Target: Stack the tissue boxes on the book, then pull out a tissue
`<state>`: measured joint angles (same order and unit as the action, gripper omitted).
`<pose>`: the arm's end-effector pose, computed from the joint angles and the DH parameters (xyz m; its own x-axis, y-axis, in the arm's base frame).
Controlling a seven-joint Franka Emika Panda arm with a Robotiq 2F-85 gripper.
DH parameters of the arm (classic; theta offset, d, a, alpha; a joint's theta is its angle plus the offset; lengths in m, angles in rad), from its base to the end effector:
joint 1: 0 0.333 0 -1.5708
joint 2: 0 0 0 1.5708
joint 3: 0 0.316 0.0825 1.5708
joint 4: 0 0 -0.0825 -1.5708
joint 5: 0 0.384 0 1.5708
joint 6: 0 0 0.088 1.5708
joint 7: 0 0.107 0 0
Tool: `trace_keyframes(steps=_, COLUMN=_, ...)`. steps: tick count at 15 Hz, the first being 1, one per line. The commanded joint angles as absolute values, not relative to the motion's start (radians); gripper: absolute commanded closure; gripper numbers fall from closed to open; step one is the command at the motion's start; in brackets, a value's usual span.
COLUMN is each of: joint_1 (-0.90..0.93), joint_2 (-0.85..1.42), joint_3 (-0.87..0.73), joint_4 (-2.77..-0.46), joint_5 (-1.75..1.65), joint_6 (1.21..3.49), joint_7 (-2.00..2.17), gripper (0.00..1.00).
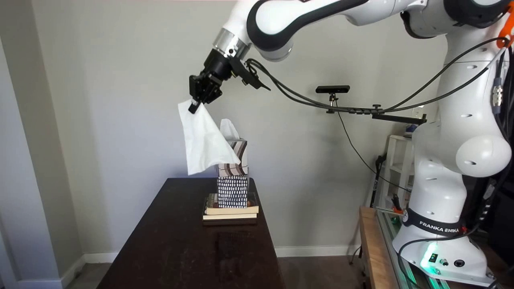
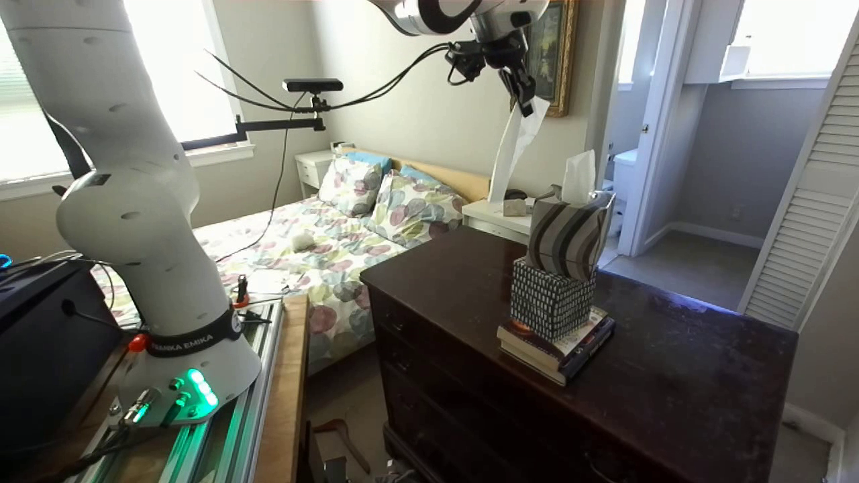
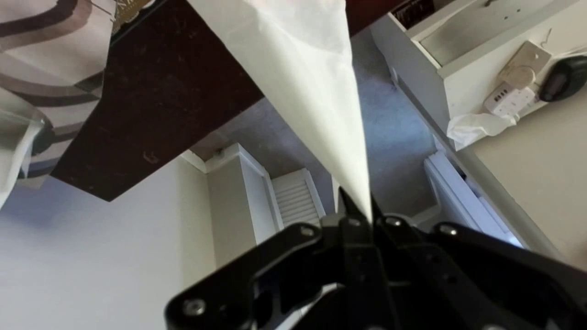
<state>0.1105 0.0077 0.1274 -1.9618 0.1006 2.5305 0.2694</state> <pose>0.5856 0.1407 0.5315 0.8628 -0.1453 0.4842 -0.0343 -0.9724 -0.2307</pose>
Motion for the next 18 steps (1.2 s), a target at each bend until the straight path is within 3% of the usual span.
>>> trace_keyframes(steps=1, joint_1=0.122, joint_2=0.091, joint_3=0.126, joint_4=-1.943, joint_5=0.040, joint_6=2.495, joint_7=0.301, gripper=1.00)
trace_keyframes(steps=8, joint_1=0.157, joint_2=0.200, joint_3=0.108, joint_4=-1.938, joint_5=-0.057, joint_6=2.418, joint_7=0.318, gripper=1.00)
trace_keyframes(steps=9, joint_1=0.161, joint_2=0.208, joint_3=0.104, joint_4=-1.936, joint_5=-0.069, joint_6=2.404, joint_7=0.320, gripper=0.74)
trace_keyframes(steps=11, joint_1=0.162, joint_2=0.209, joint_3=0.104, joint_4=-1.929, joint_5=-0.068, joint_6=2.372, joint_7=0.310, gripper=0.68)
trace_keyframes(steps=18, joint_1=0.170, joint_2=0.164, joint_3=0.083, joint_4=-1.896, joint_5=-0.126, joint_6=2.225, joint_7=0.405, gripper=0.19)
